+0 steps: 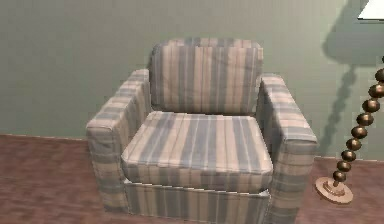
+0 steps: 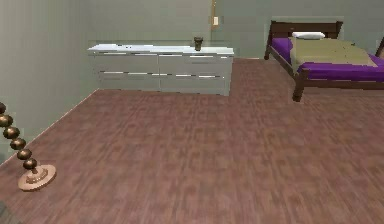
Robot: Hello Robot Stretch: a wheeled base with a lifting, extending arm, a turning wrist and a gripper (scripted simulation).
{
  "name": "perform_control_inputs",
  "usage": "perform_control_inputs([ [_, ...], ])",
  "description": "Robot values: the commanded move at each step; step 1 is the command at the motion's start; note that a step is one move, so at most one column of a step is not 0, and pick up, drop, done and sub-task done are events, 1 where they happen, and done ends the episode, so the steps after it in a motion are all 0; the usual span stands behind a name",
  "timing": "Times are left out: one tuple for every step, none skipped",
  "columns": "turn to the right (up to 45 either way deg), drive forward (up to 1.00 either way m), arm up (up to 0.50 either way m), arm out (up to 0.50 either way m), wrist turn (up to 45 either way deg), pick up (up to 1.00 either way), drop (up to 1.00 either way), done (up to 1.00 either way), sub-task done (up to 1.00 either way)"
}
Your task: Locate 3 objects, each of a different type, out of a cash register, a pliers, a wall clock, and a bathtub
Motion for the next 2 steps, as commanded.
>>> perform_control_inputs([
  [0.0,0.15,0.0,0.0,0.0,0.0,0.0,0.0,0.0],
  [-33.0,0.0,0.0,0.0,0.0,0.0,0.0,0.0,0.0],
])
